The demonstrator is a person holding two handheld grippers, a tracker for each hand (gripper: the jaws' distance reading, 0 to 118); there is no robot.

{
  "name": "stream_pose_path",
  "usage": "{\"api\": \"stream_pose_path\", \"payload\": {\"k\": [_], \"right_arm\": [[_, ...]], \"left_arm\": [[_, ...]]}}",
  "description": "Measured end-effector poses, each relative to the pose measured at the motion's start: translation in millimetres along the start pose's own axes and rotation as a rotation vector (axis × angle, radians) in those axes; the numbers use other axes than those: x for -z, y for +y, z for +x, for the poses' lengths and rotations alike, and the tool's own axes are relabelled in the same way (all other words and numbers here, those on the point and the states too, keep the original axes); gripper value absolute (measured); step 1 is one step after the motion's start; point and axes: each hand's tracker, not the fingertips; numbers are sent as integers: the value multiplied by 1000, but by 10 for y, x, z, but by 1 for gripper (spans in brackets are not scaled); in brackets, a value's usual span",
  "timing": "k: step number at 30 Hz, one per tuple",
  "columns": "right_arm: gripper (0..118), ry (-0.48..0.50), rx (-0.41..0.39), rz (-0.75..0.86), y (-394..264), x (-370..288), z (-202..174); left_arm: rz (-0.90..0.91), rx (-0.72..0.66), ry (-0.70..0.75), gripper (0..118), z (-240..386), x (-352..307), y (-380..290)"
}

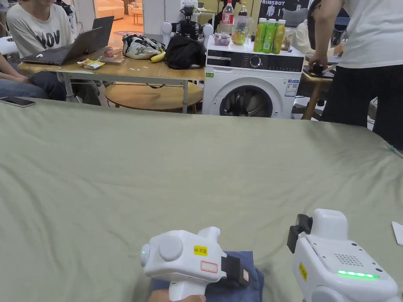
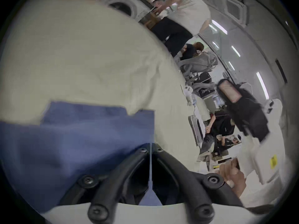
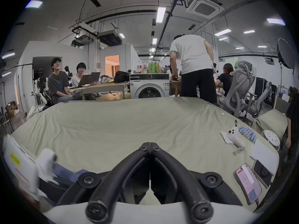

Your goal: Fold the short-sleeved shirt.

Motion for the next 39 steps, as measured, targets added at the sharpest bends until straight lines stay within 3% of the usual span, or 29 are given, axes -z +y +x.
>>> {"api": "stream_pose_path", "payload": {"k": [4, 7, 9, 15, 21, 29, 39], "right_arm": [[0, 5, -20, 30, 27, 23, -78], [0, 13, -24, 53, 58, 50, -146], [0, 19, -23, 68, 72, 77, -190], [0, 36, -47, 137, 106, 21, -321], [0, 38, -36, 213, 195, -51, -394], [0, 31, -55, 238, 263, -89, -426], [0, 175, -133, -85, -252, -361, -577]], "left_arm": [[199, 145, 107, 0, 125, -561, 29], [363, 274, 376, 0, 226, -892, -48], [466, 323, 473, 0, 235, -1057, -120], [757, 385, 683, 0, 139, -1554, -269], [1017, 408, 786, 0, 17, -1913, -376], [1085, 396, 855, 0, -60, -2017, -426], [933, 383, 766, 0, -80, -1928, -494]]}}
